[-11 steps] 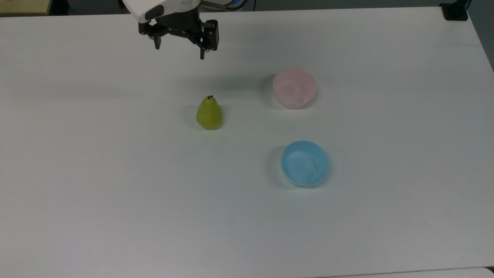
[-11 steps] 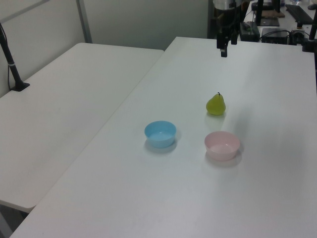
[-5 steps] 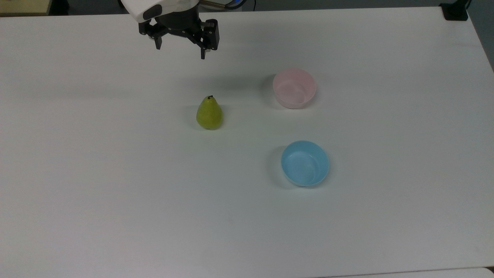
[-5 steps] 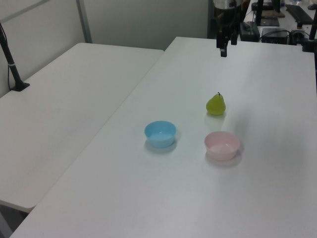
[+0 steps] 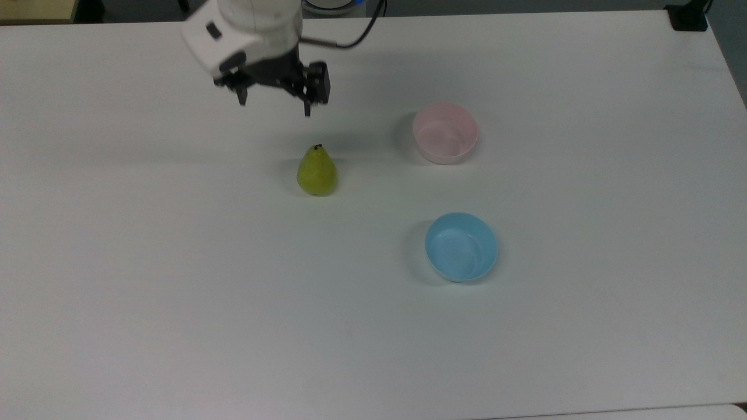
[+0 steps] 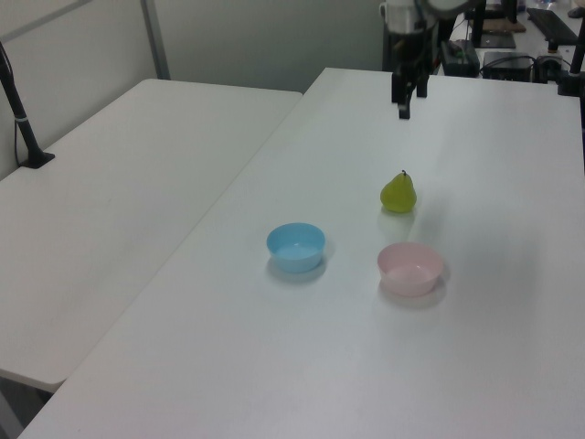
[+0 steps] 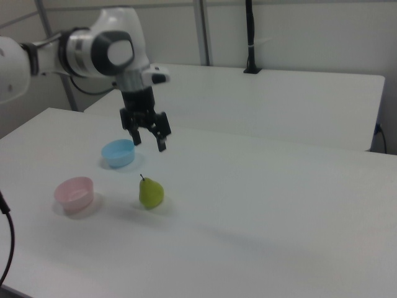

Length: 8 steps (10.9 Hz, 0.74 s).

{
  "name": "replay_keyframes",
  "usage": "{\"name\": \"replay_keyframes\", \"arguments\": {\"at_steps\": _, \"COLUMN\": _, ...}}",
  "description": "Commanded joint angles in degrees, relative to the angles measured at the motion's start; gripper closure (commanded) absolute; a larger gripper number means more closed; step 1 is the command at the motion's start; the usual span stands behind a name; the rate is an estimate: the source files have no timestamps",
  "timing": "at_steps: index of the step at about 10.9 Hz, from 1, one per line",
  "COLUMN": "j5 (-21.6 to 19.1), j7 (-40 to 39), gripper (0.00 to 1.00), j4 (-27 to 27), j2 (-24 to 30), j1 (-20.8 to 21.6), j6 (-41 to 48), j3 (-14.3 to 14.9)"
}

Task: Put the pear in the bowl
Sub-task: 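Lower the gripper around the green pear and close on it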

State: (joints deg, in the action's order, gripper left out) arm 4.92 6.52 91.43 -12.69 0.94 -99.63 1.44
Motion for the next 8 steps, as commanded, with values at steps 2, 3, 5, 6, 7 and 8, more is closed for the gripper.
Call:
{"name": "replay_keyframes", "arguments": {"at_steps": 2, "j5": 1.2, "j7": -1.6, "gripper": 0.0, "j4": 0.9, "j2": -8.2, "j1": 0.4, "j6": -5.1, "j3": 0.2}}
{"name": "replay_keyframes", "arguments": {"at_steps": 3, "j5": 1.8, "j7": -1.6, "gripper": 0.0, "j4": 0.9, "j2": -9.7, "j1": 0.6, "j6": -5.8, "j3": 0.0}}
{"name": "replay_keyframes", "arguments": {"at_steps": 5, "j5": 2.0, "j7": -1.6, "gripper": 0.0, "j4": 1.0, "j2": -12.0, "j1": 2.0, "j6": -6.2, "j3": -0.1}}
{"name": "replay_keyframes", "arguments": {"at_steps": 6, "j5": 2.1, "j7": -1.4, "gripper": 0.0, "j4": 1.3, "j2": -13.4, "j1": 2.6, "j6": -6.3, "j3": -0.1}}
{"name": "replay_keyframes", "arguments": {"at_steps": 7, "j5": 3.1, "j7": -1.2, "gripper": 0.0, "j4": 1.9, "j2": -14.3, "j1": 4.1, "j6": -6.4, "j3": 0.0}}
{"name": "replay_keyframes", "arguments": {"at_steps": 8, "j5": 3.3, "j7": -1.1, "gripper": 0.0, "j4": 2.7, "j2": -14.9, "j1": 4.6, "j6": -6.8, "j3": 0.0}}
